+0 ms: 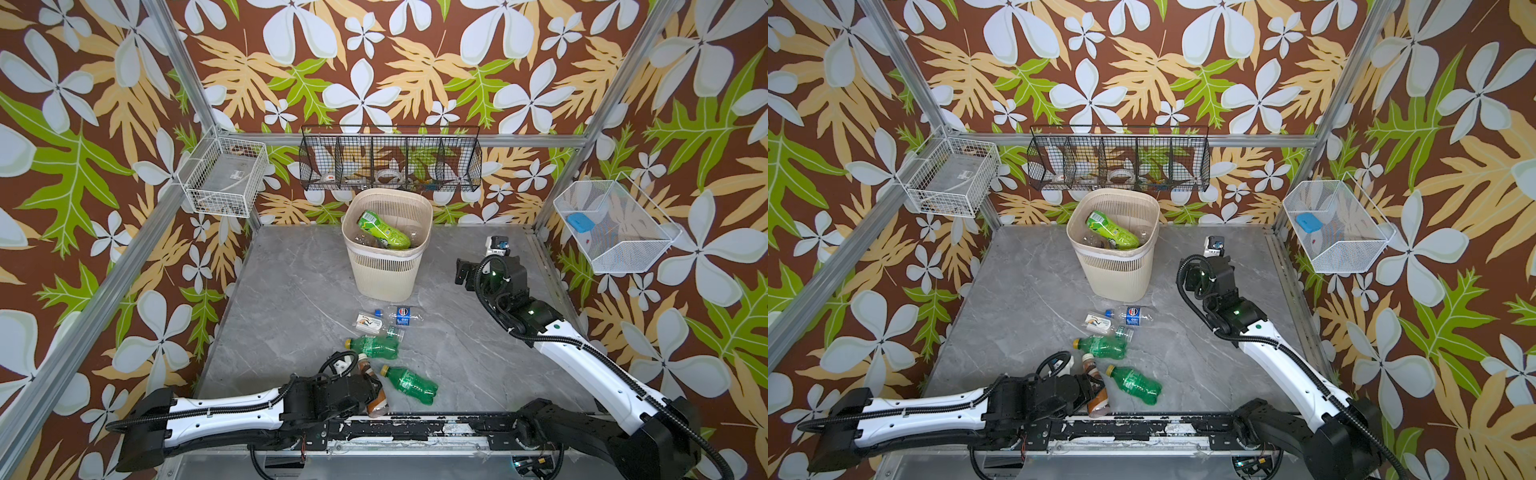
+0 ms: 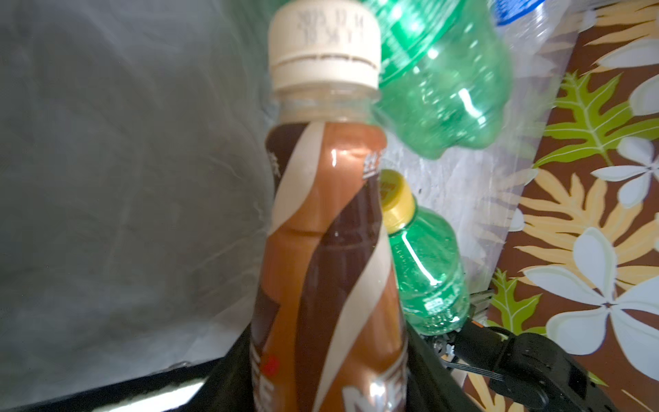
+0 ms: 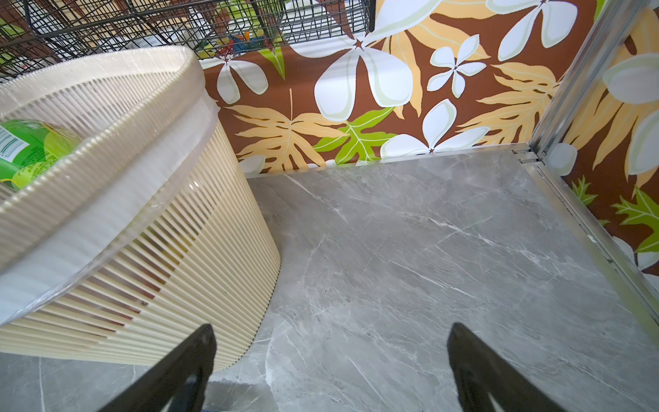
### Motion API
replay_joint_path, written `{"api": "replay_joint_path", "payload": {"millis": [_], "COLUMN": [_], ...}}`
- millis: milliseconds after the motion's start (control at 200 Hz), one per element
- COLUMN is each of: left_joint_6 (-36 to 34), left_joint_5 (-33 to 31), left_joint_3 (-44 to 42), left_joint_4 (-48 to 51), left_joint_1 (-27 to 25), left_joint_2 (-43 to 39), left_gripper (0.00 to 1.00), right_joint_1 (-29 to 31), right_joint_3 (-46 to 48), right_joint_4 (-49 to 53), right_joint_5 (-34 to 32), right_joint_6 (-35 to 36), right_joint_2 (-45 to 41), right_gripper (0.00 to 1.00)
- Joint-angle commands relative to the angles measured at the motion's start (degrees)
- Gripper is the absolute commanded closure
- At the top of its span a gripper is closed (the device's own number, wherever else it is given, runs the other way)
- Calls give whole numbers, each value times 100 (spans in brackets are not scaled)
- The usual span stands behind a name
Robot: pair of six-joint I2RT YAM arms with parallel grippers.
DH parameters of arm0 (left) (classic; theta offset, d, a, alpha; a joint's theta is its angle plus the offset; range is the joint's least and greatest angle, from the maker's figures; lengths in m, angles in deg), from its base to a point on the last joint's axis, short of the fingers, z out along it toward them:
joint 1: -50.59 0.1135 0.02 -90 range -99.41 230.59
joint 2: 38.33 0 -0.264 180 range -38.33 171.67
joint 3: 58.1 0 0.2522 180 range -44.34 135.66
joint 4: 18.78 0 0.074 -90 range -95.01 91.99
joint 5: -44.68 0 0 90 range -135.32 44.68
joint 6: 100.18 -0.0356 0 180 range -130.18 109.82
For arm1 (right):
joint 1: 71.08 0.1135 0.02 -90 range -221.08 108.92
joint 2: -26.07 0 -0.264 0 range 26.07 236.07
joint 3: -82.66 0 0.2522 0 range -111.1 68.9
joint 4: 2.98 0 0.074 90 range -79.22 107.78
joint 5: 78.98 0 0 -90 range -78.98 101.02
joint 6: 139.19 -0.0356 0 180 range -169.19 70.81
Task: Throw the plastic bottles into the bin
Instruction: 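Close the left gripper on the brown Nescafe bottle and lift it, then carry the brown Nescafe bottle over the bin with the left gripper and release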
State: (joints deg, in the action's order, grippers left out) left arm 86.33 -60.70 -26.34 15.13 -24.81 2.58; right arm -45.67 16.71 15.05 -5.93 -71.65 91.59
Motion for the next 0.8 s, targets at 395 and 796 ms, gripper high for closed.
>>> {"api": "replay_joint_path", "payload": {"millis": [395,796], "left_joint_6": [-2161,-3846], "left_joint_5": [-2698,-2971], "left_joint_3": [2257,3466], "left_joint_4": [2419,2239], "left_joint_1": [444,912], "left_joint_2": [-1809,-953], "left_gripper": [48,48], "right_joint_1": [-9,-10], "right_joint_3": [-192,-253], "right_joint_4": [-340,-353], "right_joint_5": [199,306], "right_joint_6": [-131,-188], "right_joint_2": [314,366], "right_gripper": [0,0]}}
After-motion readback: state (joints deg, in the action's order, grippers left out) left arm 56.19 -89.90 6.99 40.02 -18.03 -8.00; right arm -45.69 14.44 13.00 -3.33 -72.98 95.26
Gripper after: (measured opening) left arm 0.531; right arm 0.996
